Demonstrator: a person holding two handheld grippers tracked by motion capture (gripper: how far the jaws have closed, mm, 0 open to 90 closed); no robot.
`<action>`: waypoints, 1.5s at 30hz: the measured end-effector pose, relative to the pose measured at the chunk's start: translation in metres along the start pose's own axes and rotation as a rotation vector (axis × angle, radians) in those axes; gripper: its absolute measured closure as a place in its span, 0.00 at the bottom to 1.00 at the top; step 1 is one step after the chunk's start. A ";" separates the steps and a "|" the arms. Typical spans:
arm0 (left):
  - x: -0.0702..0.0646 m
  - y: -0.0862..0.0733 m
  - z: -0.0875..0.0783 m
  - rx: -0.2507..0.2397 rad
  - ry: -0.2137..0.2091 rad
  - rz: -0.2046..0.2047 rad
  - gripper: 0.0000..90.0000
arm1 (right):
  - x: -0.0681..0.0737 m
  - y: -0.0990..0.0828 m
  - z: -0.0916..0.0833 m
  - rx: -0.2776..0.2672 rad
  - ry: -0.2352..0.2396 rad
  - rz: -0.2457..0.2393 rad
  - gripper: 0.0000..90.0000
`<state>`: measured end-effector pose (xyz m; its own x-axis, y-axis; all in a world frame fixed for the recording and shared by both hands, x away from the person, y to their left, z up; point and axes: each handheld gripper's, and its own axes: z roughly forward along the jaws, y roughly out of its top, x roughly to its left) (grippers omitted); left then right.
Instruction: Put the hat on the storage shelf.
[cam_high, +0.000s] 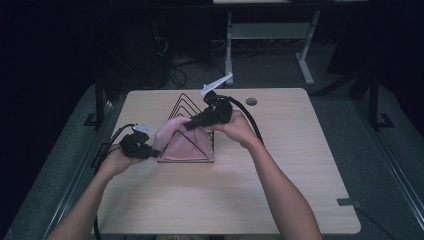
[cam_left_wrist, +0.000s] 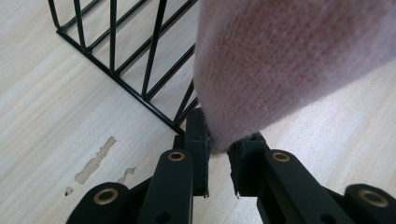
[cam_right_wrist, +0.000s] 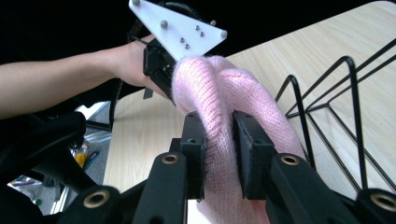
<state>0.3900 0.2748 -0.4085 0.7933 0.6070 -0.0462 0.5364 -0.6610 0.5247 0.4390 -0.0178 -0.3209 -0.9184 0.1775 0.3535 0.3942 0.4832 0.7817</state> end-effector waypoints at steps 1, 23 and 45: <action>0.000 0.000 0.000 0.002 0.001 0.003 0.88 | 0.000 -0.001 0.001 -0.003 0.000 0.000 0.83; 0.002 -0.002 0.005 0.038 0.009 0.004 0.79 | -0.003 -0.008 0.004 0.004 0.017 0.013 0.74; -0.010 -0.005 -0.021 -0.046 0.019 -0.030 0.59 | 0.008 -0.043 -0.060 -0.083 -0.161 0.020 0.43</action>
<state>0.3734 0.2816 -0.3929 0.7712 0.6349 -0.0470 0.5460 -0.6216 0.5617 0.4163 -0.0883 -0.3211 -0.9008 0.3249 0.2880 0.4080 0.4069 0.8173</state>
